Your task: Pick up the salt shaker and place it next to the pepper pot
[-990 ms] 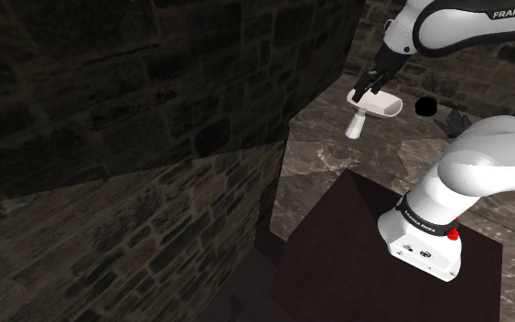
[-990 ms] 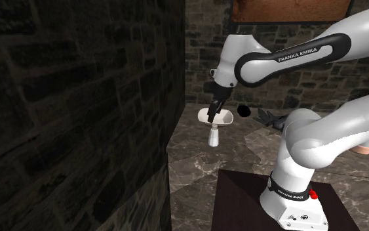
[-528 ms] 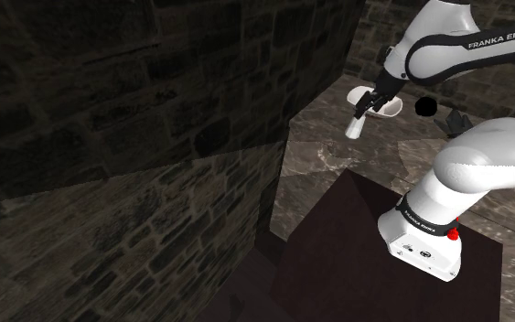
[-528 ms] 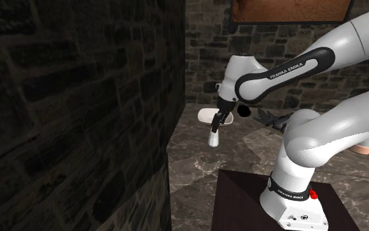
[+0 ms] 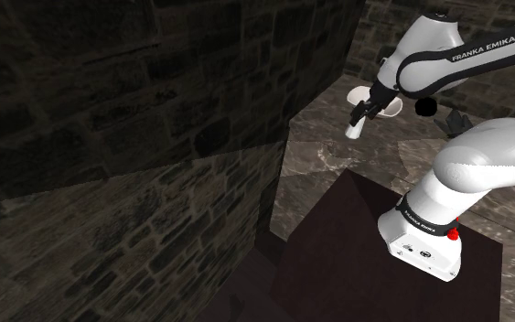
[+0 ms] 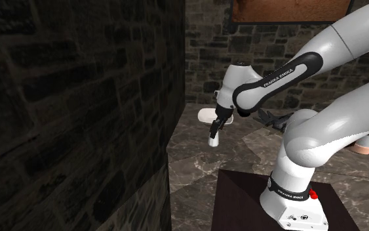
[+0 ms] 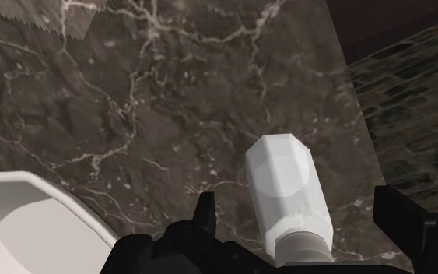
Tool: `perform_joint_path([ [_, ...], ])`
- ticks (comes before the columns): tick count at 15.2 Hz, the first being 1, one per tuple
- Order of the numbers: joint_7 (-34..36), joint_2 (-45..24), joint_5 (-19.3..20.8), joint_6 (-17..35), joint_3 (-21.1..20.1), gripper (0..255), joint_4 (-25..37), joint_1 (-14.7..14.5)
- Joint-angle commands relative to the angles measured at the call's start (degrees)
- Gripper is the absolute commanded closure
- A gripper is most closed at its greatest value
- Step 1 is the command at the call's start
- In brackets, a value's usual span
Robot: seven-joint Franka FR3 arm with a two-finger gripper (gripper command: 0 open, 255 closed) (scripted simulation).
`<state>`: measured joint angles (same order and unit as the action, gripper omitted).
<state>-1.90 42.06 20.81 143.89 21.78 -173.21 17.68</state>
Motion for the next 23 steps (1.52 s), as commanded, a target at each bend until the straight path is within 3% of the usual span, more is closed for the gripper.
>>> perform_joint_path([
  [1, 0.1, -0.2, 0.0, 0.3, 0.0, 0, -0.1, 0.0],
  [5, 0.1, -0.2, 0.0, 0.3, 0.0, 0, -0.1, 0.0],
  [6, 0.1, -0.2, 0.0, 0.3, 0.0, 255, -0.1, 0.0],
  [15, 0.1, -0.2, 0.0, 0.3, 0.0, 255, -0.1, 0.0],
  [23, -0.2, 5.9, -2.1, -9.3, -1.7, 255, 3.5, -0.9],
])
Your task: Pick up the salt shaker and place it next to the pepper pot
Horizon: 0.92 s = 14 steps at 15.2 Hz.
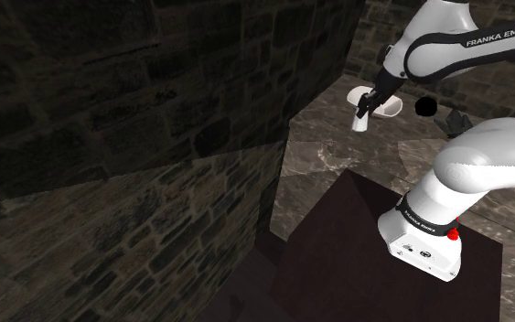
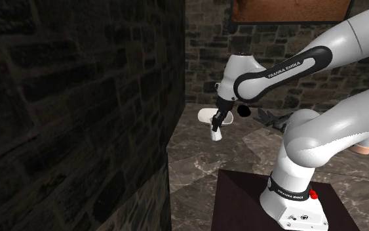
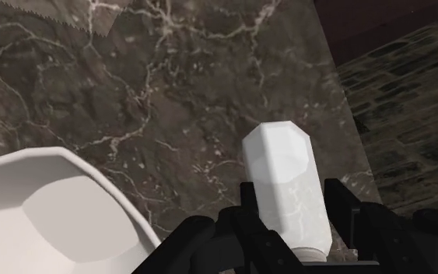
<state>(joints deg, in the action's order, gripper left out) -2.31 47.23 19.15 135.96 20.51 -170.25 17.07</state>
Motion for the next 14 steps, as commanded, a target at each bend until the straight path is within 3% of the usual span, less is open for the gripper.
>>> perform_joint_path([
  [1, 0.1, 1.4, -0.6, -2.4, -0.6, 255, 1.0, -0.4],
  [14, -0.2, 6.2, -3.6, -14.9, -3.3, 255, 8.9, -1.8],
])
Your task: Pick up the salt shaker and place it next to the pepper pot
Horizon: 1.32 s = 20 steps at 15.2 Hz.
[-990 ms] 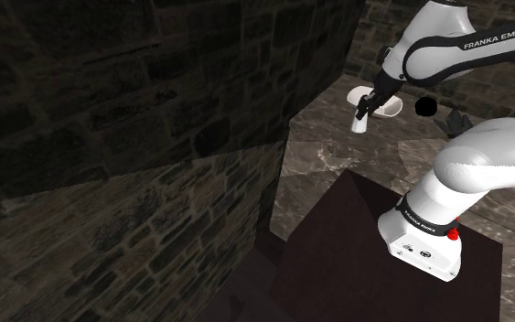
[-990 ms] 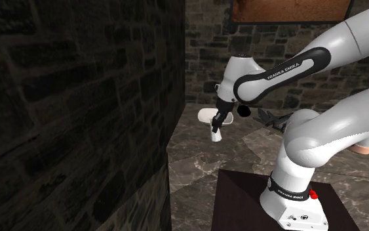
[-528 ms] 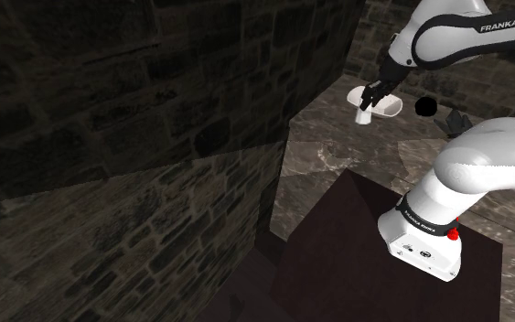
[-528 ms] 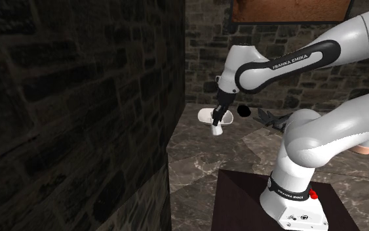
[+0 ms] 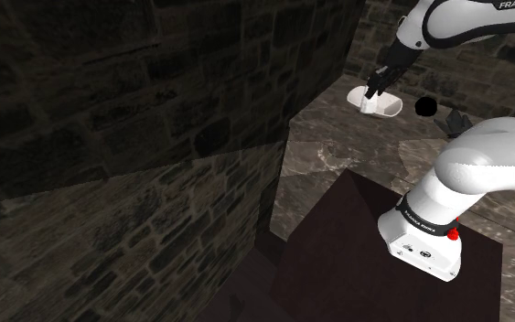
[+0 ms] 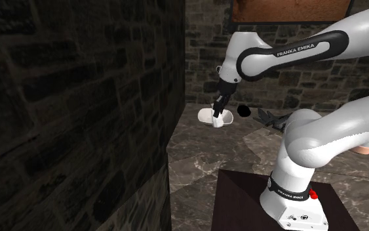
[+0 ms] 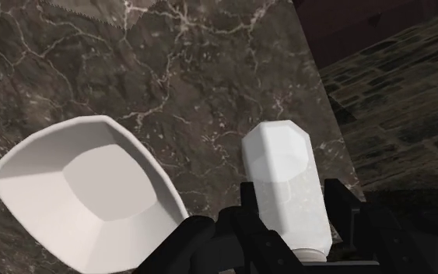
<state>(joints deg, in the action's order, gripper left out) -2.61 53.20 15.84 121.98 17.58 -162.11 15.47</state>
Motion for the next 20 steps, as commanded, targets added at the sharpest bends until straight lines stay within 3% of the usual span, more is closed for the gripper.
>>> perform_joint_path([
  [1, 0.1, 0.4, -0.5, -1.8, -0.5, 255, 1.4, -0.3],
  [20, -0.4, 0.3, -3.7, -16.2, -3.5, 255, 16.0, -2.1],
])
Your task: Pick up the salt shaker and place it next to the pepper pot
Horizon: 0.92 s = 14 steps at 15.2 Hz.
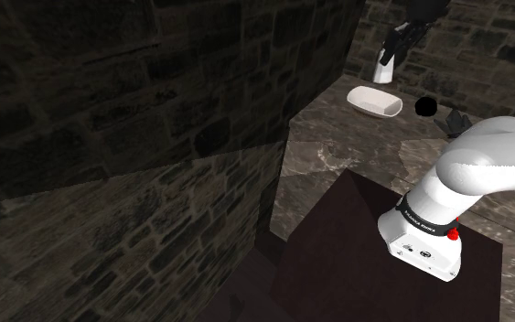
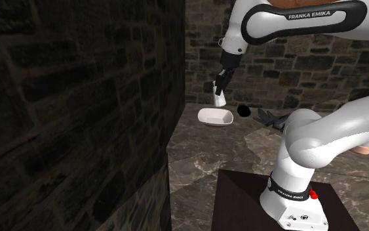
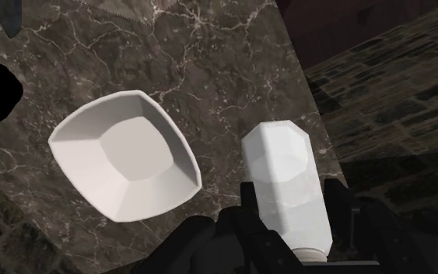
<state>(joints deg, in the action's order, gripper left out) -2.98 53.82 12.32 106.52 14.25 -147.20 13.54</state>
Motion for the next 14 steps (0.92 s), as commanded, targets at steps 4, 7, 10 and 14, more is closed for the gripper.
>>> perform_joint_path([
  [4, -0.1, -1.0, -0.7, -3.5, -0.6, 255, 4.5, -0.4],
  [7, -0.2, -1.6, -1.1, -5.5, -0.9, 255, 7.1, -0.7],
  [10, -1.2, -0.2, -0.6, -7.2, -0.4, 255, 7.5, -0.1],
  [14, -5.3, 6.1, 1.9, -11.5, 2.5, 255, 5.9, 2.3],
])
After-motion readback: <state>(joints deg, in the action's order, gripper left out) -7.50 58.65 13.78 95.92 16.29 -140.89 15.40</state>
